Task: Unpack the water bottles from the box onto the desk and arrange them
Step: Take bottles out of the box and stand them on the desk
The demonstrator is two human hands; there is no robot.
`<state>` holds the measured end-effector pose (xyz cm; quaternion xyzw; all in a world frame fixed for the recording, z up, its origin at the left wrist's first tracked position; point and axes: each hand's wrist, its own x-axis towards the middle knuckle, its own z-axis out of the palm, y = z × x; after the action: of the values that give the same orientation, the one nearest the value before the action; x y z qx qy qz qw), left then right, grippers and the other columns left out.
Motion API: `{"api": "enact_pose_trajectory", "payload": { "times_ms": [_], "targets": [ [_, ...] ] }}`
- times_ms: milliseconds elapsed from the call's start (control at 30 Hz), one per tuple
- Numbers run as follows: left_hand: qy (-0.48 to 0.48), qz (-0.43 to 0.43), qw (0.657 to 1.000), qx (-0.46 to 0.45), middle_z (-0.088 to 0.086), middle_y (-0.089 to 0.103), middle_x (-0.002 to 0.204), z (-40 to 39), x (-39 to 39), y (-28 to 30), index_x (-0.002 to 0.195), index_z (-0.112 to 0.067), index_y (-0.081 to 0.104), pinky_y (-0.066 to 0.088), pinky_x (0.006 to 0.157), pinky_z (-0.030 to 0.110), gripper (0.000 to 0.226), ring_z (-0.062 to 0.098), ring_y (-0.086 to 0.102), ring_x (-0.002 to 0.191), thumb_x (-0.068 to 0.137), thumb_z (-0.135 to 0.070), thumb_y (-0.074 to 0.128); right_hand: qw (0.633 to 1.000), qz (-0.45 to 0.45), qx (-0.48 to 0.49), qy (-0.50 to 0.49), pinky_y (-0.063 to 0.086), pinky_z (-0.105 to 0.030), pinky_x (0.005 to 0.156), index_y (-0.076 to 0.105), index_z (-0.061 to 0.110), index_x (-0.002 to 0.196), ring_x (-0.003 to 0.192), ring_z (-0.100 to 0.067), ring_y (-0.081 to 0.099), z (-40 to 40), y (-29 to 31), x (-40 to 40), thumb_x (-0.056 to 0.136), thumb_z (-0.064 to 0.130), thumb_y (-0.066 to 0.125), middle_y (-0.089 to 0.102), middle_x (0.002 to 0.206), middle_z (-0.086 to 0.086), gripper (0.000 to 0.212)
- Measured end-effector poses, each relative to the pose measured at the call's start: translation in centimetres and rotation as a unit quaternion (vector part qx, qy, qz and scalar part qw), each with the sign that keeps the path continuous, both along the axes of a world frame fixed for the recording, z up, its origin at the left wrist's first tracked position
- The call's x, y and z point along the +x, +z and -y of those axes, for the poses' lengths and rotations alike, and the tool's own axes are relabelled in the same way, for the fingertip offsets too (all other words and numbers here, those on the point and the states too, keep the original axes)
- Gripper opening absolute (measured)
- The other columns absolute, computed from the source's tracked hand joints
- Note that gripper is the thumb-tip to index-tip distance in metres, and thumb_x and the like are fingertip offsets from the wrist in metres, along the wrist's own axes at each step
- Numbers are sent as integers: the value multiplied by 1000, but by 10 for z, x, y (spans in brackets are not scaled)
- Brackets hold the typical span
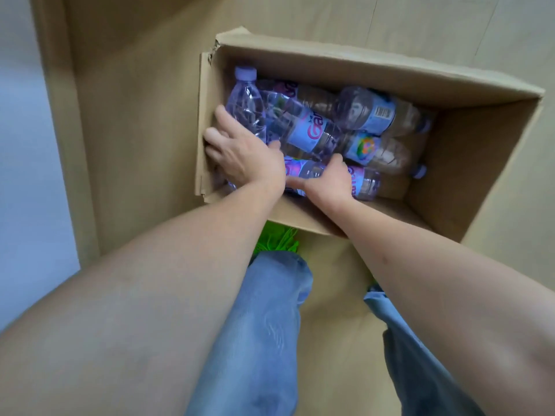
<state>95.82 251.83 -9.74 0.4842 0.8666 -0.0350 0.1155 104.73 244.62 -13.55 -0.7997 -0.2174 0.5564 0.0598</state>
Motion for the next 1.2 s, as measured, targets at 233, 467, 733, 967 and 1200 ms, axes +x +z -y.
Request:
{"api": "enact_pose_trajectory", "payload": {
  "times_ms": [233,467,733,967,1200],
  "targets": [
    [-11,-16,999,-34,6,45,122,-7,5,4,118,-20,43,44,67,43,80,32,48,103,51,-25,87,999,-23,-35,31,44,-33,82,45,16,125,113,-26,57,-1,8,6,54,60,86,60,116,-2,92],
    [-154,120,969,-149,9,60,102,-4,-2,63,110,-17,33,49,78,45,79,36,56,100,54,-27,87,992,-32,-117,32,60,-38,78,63,12,82,87,-24,68,5,63,45,53,69,78,69,89,-4,65],
    [-166,155,947,-226,7,59,110,-17,17,202,112,-15,34,41,70,37,85,32,56,103,52,-35,91,973,-94,-154,-145,56,-37,44,64,7,99,67,-27,68,15,198,102,68,44,83,66,93,-11,53],
    [-144,221,945,-191,3,58,111,-34,41,346,114,-18,35,52,76,38,87,28,60,99,50,-34,91,941,-223,-76,-241,56,-39,75,62,9,123,83,-26,67,-14,357,144,85,39,73,69,111,-13,50],
    [-151,233,955,-100,1,57,101,-65,67,520,104,-20,35,48,66,33,87,24,59,90,43,-47,91,910,-348,76,-211,49,-44,91,59,7,127,86,-26,62,-74,534,179,91,35,66,65,105,-12,46]
  ]
}}
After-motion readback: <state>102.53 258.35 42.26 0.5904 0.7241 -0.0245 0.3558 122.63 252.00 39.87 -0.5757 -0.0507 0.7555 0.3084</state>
